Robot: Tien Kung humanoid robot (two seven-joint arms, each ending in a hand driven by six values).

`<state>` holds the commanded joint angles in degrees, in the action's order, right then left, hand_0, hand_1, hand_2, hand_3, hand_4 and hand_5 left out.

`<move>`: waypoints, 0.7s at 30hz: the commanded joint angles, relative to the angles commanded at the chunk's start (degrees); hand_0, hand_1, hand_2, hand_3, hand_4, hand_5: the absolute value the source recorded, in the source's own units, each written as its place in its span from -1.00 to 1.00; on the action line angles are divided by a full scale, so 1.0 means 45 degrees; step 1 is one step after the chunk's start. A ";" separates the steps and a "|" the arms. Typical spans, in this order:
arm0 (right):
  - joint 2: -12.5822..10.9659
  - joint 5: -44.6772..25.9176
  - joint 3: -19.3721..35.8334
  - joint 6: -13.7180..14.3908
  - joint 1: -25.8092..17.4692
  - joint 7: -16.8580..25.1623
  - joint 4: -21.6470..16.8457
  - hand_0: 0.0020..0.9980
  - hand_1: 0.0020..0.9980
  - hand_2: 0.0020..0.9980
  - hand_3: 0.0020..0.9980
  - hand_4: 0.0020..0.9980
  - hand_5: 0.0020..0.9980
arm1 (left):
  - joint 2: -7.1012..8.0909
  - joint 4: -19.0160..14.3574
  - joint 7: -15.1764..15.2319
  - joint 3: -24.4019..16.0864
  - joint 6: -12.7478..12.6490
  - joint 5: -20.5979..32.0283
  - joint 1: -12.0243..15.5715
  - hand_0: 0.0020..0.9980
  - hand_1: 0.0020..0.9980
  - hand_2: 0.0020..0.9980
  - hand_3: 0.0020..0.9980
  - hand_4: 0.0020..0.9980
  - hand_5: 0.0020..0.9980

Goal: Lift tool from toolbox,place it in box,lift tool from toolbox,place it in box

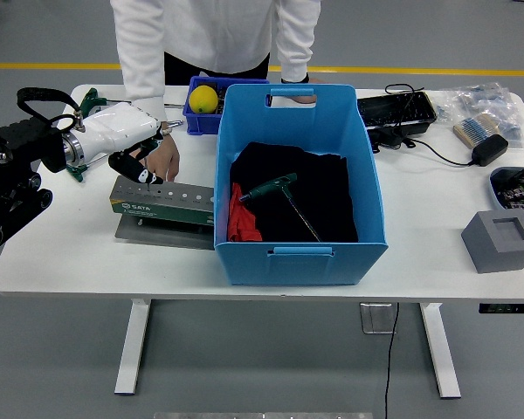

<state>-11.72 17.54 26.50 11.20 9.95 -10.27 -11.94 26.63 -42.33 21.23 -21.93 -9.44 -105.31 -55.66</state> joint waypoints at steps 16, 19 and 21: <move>0.0053 0.0177 0.0158 0.0032 -0.0161 -0.0056 -0.0027 0.30 0.25 0.39 0.12 0.53 0.34 | 0.0263 -0.1599 0.0788 -0.2778 -0.0746 0.0029 0.0800 -0.93 -1.00 -0.95 -0.93 0.69 -0.29; 0.0066 0.0190 0.0180 0.0042 -0.0185 -0.0059 -0.0031 0.30 0.25 0.39 0.12 0.53 0.34 | 0.0347 -0.2173 0.0696 -0.3269 -0.0699 -0.0158 0.0891 -0.93 -1.00 -0.95 -0.93 0.69 -0.29; 0.0063 0.0174 0.0171 0.0040 -0.0180 -0.0053 -0.0033 0.30 0.25 0.39 0.12 0.54 0.34 | 0.0405 -0.2521 0.0630 -0.3600 -0.0665 -0.0271 0.0938 -0.93 -1.00 -0.95 -0.93 0.67 -0.30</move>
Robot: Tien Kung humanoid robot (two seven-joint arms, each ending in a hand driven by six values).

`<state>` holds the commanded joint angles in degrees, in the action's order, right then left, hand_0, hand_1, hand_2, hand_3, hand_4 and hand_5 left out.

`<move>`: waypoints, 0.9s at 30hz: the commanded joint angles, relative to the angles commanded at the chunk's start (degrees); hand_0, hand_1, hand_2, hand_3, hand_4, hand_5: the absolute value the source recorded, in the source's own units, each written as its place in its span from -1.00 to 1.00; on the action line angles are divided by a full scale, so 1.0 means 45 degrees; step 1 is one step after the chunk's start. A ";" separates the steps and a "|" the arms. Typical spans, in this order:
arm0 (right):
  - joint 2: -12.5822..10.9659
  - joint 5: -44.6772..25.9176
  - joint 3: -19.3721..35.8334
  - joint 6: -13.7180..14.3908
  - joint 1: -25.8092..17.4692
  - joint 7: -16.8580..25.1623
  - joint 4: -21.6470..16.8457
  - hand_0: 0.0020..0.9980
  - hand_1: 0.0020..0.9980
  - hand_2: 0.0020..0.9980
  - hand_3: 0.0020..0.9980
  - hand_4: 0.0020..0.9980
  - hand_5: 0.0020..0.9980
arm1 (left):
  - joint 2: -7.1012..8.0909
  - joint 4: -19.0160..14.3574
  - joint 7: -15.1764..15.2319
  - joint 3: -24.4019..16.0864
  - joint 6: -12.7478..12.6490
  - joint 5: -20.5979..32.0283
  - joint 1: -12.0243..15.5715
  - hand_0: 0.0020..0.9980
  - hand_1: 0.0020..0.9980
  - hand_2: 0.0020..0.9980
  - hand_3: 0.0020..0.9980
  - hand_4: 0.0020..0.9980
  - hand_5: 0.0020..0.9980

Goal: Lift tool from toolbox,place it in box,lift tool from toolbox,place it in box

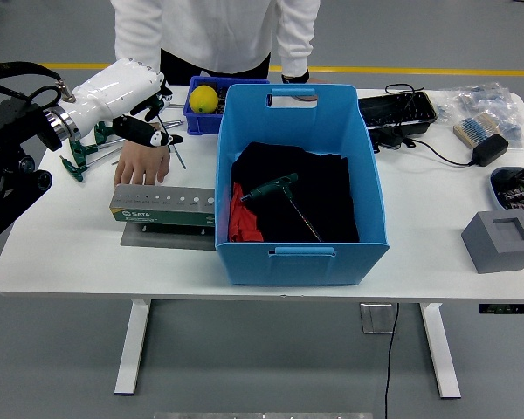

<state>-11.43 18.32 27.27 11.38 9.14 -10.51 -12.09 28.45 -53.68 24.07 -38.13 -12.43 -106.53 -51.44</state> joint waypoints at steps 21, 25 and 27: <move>-0.0057 -0.0191 -0.0117 0.0003 0.0198 0.0104 0.0004 0.30 0.25 0.40 0.12 0.53 0.34 | -0.1170 -0.2967 -0.0631 -0.2281 0.0093 0.1204 0.0724 -0.93 -1.00 -0.97 -0.93 0.63 -0.33; -0.0068 -0.0198 -0.0140 -0.0017 0.0257 0.0112 -0.0009 0.30 0.25 0.40 0.12 0.53 0.35 | -0.1790 -0.2539 -0.0741 -0.2168 0.0204 0.1693 0.0818 -0.92 -1.00 -0.97 -0.94 0.62 -0.34; -0.0079 -0.0196 -0.0161 -0.0030 0.0288 0.0110 -0.0023 0.30 0.25 0.40 0.12 0.53 0.35 | -0.2081 -0.2219 -0.0888 -0.1919 0.0353 0.1786 0.0802 -0.92 -1.00 -0.97 -0.94 0.62 -0.34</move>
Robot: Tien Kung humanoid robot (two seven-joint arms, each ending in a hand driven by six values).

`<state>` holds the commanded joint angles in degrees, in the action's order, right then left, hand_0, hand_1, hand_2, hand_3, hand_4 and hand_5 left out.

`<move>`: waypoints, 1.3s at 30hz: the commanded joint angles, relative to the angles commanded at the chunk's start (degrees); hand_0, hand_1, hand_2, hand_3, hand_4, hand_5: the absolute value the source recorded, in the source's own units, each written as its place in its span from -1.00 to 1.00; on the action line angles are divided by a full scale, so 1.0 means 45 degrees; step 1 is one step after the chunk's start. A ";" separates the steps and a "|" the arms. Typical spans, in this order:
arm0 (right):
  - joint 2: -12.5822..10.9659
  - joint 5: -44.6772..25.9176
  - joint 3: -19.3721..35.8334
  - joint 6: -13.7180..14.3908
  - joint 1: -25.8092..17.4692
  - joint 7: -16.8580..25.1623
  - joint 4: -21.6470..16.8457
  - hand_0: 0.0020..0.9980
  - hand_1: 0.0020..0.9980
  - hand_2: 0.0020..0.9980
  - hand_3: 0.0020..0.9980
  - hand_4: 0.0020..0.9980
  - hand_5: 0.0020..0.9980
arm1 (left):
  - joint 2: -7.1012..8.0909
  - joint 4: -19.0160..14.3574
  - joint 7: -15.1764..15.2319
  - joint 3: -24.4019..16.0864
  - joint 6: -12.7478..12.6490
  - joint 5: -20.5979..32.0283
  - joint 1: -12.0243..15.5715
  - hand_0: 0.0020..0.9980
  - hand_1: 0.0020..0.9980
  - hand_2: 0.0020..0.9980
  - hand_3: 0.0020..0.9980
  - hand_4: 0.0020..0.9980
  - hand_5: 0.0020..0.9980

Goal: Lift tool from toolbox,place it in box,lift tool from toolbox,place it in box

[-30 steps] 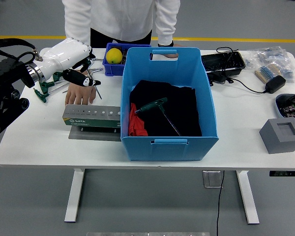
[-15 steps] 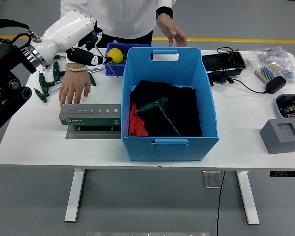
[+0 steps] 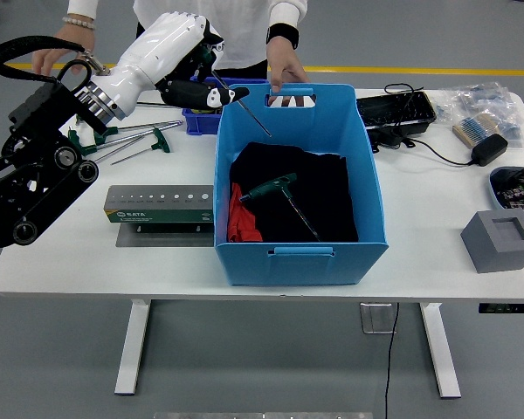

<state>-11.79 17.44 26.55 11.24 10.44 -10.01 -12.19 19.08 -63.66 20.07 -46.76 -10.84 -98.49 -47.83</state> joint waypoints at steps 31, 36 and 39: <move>-0.0194 0.0195 -0.0144 -0.0195 0.0361 -0.0042 0.0005 0.30 0.25 0.39 0.12 0.53 0.35 | -0.2642 0.4338 0.2210 0.7040 0.1427 0.5116 -0.2163 -0.12 -0.20 -0.03 0.03 0.79 0.00; -0.0217 0.0096 -0.0225 -0.0180 0.0370 0.0000 0.0010 0.30 0.25 0.39 0.12 0.53 0.34 | -0.2747 0.4516 0.1883 0.6943 0.1571 0.4725 -0.2216 0.15 0.08 0.26 0.14 0.85 0.10; -0.0217 0.0029 -0.0246 -0.0160 0.0341 0.0017 0.0010 0.30 0.25 0.39 0.12 0.53 0.34 | -0.2700 0.4788 0.1794 0.6955 0.1638 0.4699 -0.2181 0.20 0.12 0.29 0.16 1.00 0.18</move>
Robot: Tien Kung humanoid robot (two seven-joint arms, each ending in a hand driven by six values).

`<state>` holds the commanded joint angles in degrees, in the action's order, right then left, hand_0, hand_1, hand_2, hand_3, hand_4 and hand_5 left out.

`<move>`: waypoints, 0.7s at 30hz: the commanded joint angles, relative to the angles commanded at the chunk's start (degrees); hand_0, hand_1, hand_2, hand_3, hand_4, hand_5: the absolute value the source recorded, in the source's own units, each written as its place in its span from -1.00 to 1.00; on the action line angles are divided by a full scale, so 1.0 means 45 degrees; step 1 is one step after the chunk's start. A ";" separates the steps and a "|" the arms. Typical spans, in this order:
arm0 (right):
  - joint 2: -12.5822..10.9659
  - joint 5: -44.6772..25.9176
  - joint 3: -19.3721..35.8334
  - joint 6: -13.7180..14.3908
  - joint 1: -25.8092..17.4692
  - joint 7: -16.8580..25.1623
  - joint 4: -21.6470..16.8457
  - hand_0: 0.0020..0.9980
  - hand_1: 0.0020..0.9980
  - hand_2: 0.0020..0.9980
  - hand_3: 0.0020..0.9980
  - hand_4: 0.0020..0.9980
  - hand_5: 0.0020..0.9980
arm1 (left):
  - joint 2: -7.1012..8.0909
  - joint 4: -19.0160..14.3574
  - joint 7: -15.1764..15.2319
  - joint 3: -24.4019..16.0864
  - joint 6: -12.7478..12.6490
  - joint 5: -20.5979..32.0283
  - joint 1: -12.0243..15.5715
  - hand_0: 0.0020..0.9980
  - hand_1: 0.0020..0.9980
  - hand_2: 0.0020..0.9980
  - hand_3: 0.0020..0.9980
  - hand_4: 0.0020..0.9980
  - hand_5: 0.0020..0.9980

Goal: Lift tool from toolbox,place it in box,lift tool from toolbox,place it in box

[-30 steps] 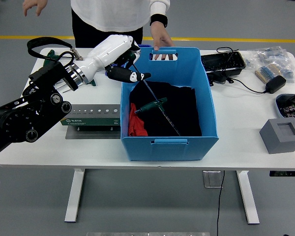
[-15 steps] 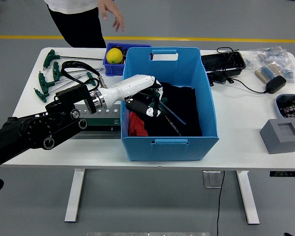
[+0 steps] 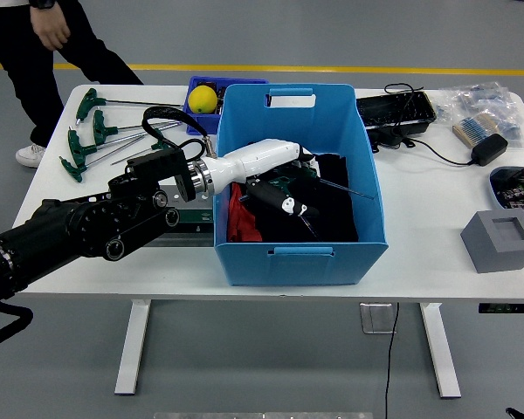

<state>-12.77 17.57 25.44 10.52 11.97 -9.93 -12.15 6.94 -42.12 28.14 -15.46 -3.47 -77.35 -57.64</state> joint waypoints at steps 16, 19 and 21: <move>0.0048 0.0271 0.0231 0.0011 -0.0271 -0.0116 -0.0032 0.30 0.25 0.39 0.12 0.53 0.34 | 0.0389 0.0442 -0.1096 -0.0765 0.0606 -0.1886 0.0753 0.96 0.80 0.86 0.35 0.89 0.19; 0.0057 0.0271 0.0249 0.0028 -0.0292 -0.0115 -0.0034 0.30 0.25 0.39 0.12 0.53 0.34 | 0.0564 0.0013 -0.1333 -0.1425 0.0516 -0.2089 0.1122 1.00 0.95 0.98 0.51 0.89 0.20; 0.0064 0.0258 0.0242 0.0036 -0.0296 -0.0110 -0.0036 0.30 0.25 0.39 0.12 0.53 0.34 | 0.0669 -0.0331 -0.1540 -0.2070 0.0457 -0.2240 0.1439 1.00 0.95 0.98 0.51 0.89 0.20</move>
<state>-12.48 18.73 26.53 10.68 10.64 -10.43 -12.31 9.95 -43.61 21.21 -24.78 -1.41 -87.43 -51.17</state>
